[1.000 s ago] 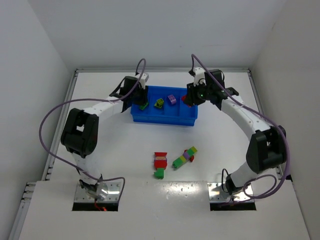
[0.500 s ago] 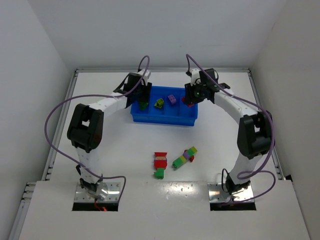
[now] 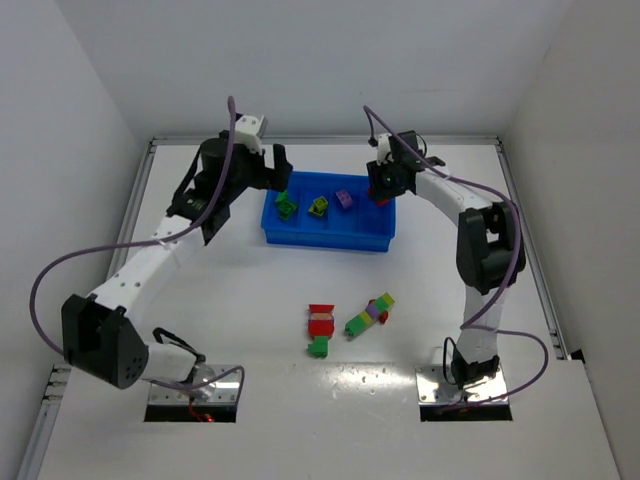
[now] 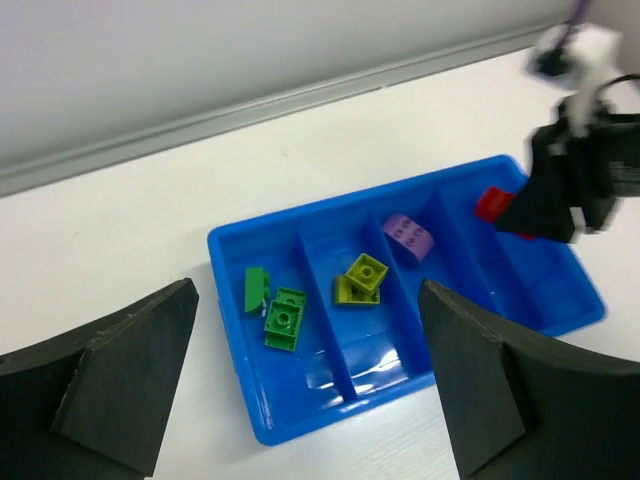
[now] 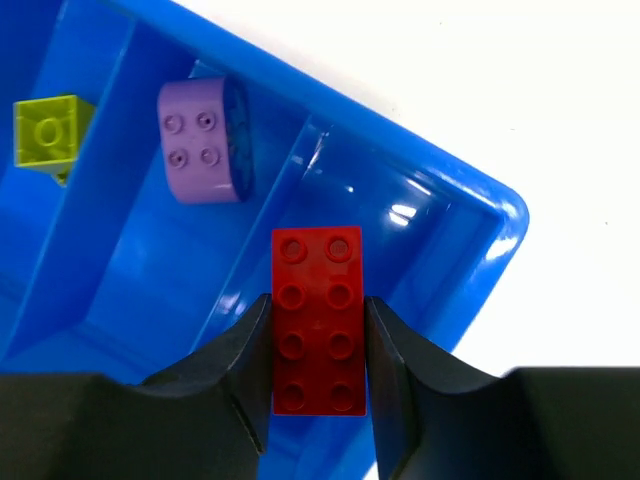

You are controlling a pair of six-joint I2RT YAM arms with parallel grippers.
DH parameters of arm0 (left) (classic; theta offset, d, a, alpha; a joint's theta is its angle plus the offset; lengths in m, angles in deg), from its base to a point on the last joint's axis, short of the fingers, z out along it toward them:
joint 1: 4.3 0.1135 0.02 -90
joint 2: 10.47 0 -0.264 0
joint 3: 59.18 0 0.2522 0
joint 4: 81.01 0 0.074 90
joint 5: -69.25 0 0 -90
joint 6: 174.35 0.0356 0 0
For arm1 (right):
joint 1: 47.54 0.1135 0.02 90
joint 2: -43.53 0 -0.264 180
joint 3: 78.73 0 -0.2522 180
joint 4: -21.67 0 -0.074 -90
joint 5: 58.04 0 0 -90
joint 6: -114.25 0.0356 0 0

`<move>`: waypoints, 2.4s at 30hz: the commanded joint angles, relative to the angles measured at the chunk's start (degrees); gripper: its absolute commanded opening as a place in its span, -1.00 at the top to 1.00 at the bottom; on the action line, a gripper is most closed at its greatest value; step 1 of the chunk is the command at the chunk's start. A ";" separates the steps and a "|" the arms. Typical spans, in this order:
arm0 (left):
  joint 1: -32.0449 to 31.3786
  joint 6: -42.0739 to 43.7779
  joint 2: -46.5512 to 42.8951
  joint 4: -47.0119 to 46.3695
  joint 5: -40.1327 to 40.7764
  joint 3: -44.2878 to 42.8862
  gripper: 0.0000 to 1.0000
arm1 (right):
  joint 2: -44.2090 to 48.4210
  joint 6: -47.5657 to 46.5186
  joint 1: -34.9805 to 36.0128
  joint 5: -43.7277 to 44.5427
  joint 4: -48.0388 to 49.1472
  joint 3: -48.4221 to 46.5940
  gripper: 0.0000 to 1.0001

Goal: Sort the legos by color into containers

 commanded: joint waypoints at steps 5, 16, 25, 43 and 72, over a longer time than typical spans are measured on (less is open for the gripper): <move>2.60 3.48 -6.68 4.35 -15.43 5.88 -0.98 | -3.49 -0.36 -0.28 2.76 0.53 -6.02 0.01; -0.37 30.05 -16.27 26.27 -39.78 10.90 -0.98 | 6.33 0.70 -0.28 -1.62 0.00 -0.52 -0.25; -10.57 52.67 -13.90 42.94 -35.67 13.08 -0.93 | 28.39 -3.43 -2.74 -12.09 -4.47 11.88 -0.25; -24.38 91.09 2.79 43.89 -32.14 11.17 -0.90 | 38.96 -4.67 -10.30 -19.47 -6.41 21.49 -0.25; -32.37 114.40 20.46 52.52 -30.91 2.20 -0.88 | 36.14 -4.14 -15.57 -23.78 -6.41 22.53 -0.25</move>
